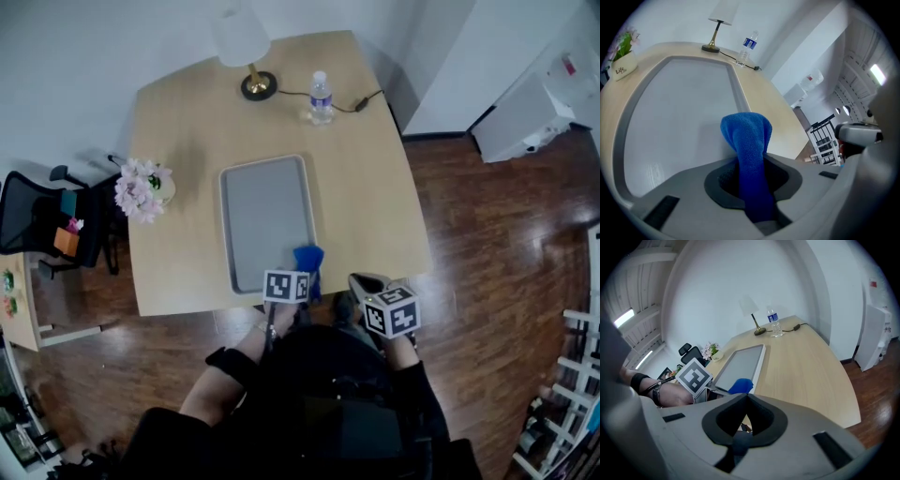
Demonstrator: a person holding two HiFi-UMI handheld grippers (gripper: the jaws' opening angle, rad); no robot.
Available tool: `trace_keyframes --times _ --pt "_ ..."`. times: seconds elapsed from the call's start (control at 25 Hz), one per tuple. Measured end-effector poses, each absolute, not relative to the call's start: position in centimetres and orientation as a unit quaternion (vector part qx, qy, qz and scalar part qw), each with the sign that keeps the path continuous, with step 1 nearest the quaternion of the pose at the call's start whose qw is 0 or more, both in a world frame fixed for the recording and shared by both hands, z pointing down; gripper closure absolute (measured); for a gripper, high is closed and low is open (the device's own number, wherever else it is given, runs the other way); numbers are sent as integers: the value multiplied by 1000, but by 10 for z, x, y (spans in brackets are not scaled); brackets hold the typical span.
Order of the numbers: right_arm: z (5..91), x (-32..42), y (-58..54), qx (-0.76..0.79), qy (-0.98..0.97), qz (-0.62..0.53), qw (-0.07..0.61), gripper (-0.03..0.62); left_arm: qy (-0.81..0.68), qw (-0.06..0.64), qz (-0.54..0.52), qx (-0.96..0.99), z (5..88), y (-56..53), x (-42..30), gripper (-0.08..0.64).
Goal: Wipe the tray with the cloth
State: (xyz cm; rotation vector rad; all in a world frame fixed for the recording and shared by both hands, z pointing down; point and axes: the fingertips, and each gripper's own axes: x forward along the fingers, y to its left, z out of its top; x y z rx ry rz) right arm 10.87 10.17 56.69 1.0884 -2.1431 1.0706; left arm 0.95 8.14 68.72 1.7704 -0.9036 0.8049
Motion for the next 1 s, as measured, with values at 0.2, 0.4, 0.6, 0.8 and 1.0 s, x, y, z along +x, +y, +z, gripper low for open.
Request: trace_keyframes --times 0.2,0.4,0.6,0.8,1.0 --pt "560 117 97 391 -806 375 238 586 -382 435 303 757 648 71 12 462" --pt "547 118 92 378 -825 353 229 586 -392 360 237 813 544 78 0 463" --pt "545 107 97 347 -841 349 227 586 -432 340 266 792 536 136 -38 463" --pt "551 84 115 304 -851 359 233 586 -470 389 250 752 555 172 -59 463" --pt "558 59 130 285 -855 350 255 586 -489 411 232 734 566 189 -93 463"
